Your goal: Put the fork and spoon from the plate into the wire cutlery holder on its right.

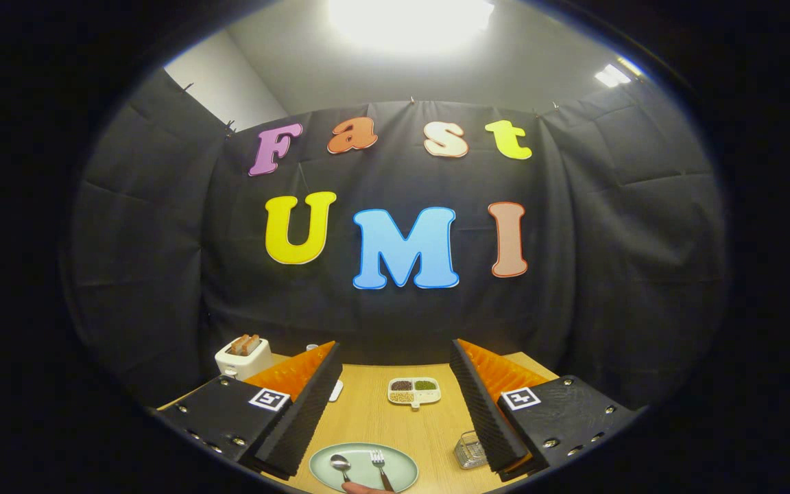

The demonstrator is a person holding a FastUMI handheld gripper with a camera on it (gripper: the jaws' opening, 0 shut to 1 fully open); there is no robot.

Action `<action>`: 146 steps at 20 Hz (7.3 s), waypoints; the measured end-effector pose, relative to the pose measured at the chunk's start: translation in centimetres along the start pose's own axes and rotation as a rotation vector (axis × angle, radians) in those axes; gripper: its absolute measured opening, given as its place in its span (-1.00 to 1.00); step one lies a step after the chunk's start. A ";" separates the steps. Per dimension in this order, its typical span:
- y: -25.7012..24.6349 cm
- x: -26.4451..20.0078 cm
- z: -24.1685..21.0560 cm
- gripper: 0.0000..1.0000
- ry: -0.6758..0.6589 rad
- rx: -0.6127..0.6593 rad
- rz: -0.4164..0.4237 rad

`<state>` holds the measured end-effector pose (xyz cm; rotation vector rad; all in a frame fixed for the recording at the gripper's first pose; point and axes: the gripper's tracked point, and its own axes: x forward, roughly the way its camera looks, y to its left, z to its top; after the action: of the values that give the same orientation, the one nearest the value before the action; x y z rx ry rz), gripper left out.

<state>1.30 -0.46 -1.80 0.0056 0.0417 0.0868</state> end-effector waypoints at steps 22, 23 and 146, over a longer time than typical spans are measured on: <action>0.8 -0.1 -16.8 0.94 0.537 -0.137 0.143; 0.8 -0.3 -17.8 0.94 0.564 -0.151 0.148; -11.1 -1.2 -20.4 -0.57 1.559 -0.496 0.497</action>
<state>0.25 -11.51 -22.18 -0.5537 1.5800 0.5814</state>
